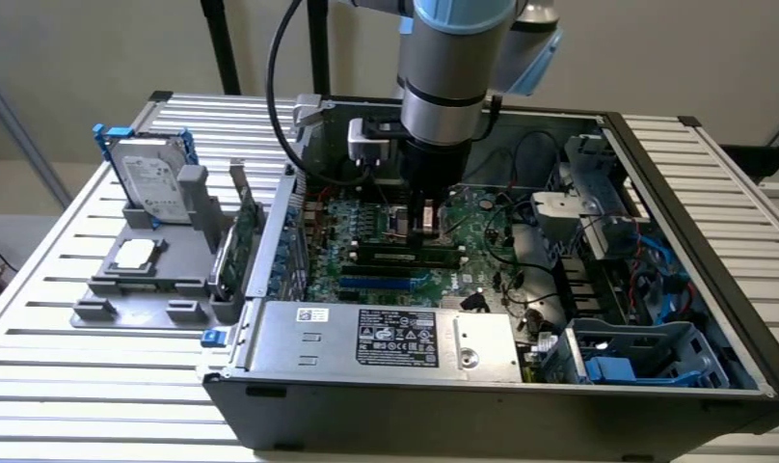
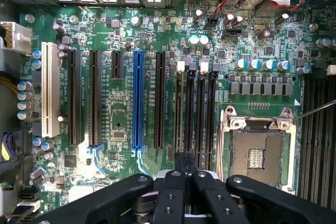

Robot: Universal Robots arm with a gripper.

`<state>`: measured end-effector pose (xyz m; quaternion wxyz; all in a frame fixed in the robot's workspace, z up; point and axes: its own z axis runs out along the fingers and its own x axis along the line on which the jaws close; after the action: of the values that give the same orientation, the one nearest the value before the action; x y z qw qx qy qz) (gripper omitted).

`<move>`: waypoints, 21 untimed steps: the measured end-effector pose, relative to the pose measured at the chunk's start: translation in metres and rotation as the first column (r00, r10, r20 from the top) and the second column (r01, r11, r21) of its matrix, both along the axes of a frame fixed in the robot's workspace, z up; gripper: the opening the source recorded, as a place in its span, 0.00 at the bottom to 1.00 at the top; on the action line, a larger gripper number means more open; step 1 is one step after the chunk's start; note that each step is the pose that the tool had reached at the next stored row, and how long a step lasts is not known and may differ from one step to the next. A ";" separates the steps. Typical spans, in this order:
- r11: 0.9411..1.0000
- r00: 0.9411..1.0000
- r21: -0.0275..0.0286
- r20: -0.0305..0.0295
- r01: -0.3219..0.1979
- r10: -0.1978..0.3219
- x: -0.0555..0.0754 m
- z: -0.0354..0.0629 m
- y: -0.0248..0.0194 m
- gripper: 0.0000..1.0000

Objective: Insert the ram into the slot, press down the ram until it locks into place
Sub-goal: 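Press down the ram until it locks into place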

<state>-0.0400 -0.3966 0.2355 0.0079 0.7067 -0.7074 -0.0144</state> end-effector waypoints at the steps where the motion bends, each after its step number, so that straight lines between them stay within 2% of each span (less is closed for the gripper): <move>1: 1.000 1.000 0.000 0.000 0.000 0.000 0.000 -0.0010 0.0000 0.11; 8: 1.000 1.000 -0.001 -0.001 0.000 0.000 0.000 -0.0100 -0.0001 0.11; 11: 1.000 1.000 -0.001 0.000 0.000 0.000 0.000 -0.0093 0.0000 0.11; 12: 1.000 1.000 0.002 0.001 0.000 0.000 0.000 -0.0057 0.0003 0.11; 13: 1.000 1.000 0.000 0.000 0.000 0.000 0.000 -0.0008 0.0001 0.11; 21: 1.000 1.000 0.000 -0.003 0.000 0.000 0.001 0.0346 -0.0004 0.11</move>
<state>-0.0393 -0.3969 0.2701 0.0091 0.7066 -0.7073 -0.0156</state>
